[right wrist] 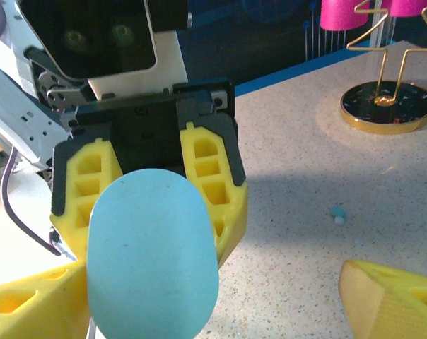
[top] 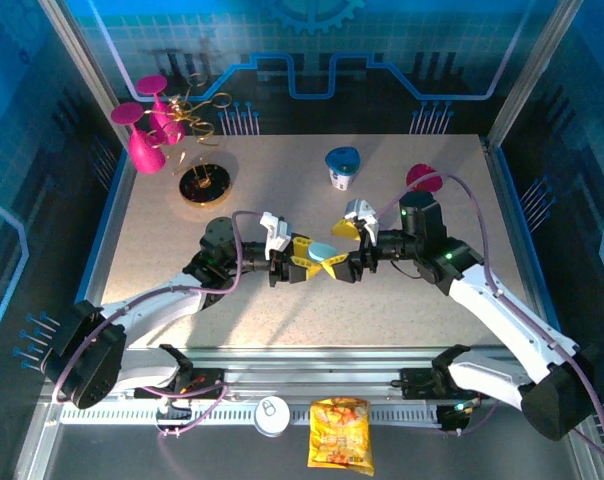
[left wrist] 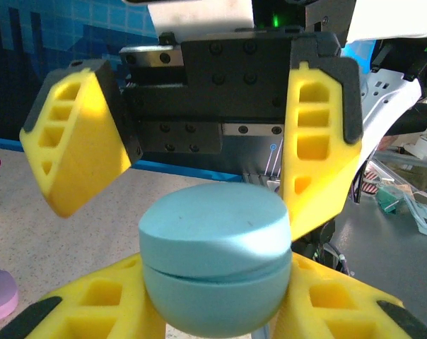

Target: Insert the wireless bluetooth earbuds into the charging case

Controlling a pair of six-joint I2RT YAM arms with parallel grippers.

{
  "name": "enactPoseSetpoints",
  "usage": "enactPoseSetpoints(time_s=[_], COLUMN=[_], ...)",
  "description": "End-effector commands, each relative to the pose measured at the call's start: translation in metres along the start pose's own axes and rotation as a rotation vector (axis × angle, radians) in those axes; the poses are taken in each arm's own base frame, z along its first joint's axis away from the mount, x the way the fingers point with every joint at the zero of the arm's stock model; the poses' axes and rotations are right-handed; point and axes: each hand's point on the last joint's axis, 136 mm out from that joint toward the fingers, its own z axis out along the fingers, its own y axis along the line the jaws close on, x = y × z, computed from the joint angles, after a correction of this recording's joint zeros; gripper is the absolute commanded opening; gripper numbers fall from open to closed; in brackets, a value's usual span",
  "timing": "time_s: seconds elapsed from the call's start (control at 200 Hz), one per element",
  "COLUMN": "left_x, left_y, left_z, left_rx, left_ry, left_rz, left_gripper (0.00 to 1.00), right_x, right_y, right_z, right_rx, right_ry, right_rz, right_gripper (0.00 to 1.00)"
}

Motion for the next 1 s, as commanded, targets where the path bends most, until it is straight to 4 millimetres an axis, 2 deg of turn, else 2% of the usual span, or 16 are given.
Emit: enactPoseSetpoints(time_s=[0.0, 0.21, 0.46, 0.69, 0.856, 0.876, 0.996], left_x=[-0.008, -0.006, -0.005, -0.002, 0.001, 0.001, 0.0], left_y=[-0.011, -0.014, -0.016, -0.013, -0.007, -0.007, 0.002], left_z=[0.0, 0.0, -0.003, -0.003, -0.004, -0.004, -0.008], left_rx=[0.048, 0.065, 0.056, 0.043, 0.014, 0.011, -0.012], left_ry=[-0.014, -0.009, -0.012, -0.01, -0.01, -0.012, -0.03], left_rz=[0.067, 0.071, 0.088, 0.087, 0.093, 0.095, 0.089], left_gripper=[0.34, 0.34, 0.34, 0.34, 0.34, 0.34, 0.34], right_x=[-0.014, -0.011, -0.015, -0.018, -0.026, -0.017, -0.019], right_y=[-0.01, -0.016, -0.037, -0.03, -0.008, -0.007, -0.001], right_z=[-0.012, -0.013, -0.015, -0.014, -0.02, -0.018, -0.028], right_rx=[0.061, 0.081, 0.193, 0.155, 0.072, 0.064, 0.087], right_ry=[-0.058, -0.062, -0.067, -0.083, -0.114, -0.105, -0.143], right_rz=[-0.006, 0.014, 0.045, 0.037, -0.008, 0.007, -0.005], right_gripper=[0.87, 0.86, 0.86, 0.86, 0.87, 0.87, 0.87])
